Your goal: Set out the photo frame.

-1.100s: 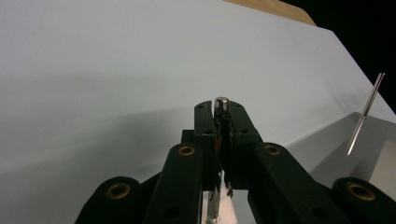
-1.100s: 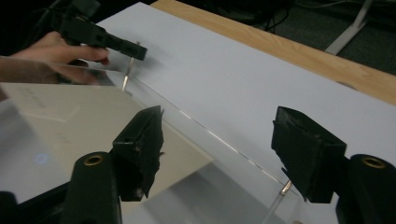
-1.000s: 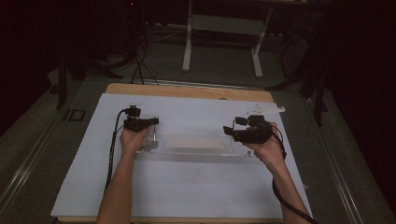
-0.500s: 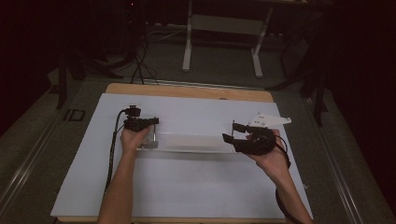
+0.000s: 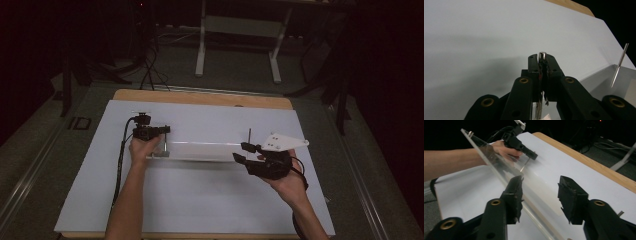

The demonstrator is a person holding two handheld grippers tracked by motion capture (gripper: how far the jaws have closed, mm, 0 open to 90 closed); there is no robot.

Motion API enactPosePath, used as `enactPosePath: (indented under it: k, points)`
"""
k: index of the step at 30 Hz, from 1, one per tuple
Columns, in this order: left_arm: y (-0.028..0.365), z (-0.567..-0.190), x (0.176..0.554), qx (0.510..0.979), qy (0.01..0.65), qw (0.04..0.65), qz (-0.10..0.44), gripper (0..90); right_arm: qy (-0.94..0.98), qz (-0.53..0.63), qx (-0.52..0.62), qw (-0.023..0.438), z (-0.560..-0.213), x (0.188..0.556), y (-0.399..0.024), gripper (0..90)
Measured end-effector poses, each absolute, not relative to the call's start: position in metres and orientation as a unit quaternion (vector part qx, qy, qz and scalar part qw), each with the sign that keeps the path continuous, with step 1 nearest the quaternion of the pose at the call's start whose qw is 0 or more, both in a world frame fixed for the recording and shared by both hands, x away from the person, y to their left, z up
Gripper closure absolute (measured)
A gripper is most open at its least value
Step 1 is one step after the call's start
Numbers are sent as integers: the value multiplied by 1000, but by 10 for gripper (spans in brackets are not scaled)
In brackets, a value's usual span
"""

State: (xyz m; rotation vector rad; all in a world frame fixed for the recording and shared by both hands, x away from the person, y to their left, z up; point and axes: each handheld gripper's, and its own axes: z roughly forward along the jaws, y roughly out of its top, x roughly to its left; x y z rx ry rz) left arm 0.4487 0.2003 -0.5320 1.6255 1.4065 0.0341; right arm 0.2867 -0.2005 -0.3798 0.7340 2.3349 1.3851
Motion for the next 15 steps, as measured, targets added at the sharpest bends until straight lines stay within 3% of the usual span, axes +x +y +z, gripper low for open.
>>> enactPosePath:
  k: [15]
  points:
    - [200,-531,450,669,576,469,13,855,825,499,212,159,-388,260,-186,687]
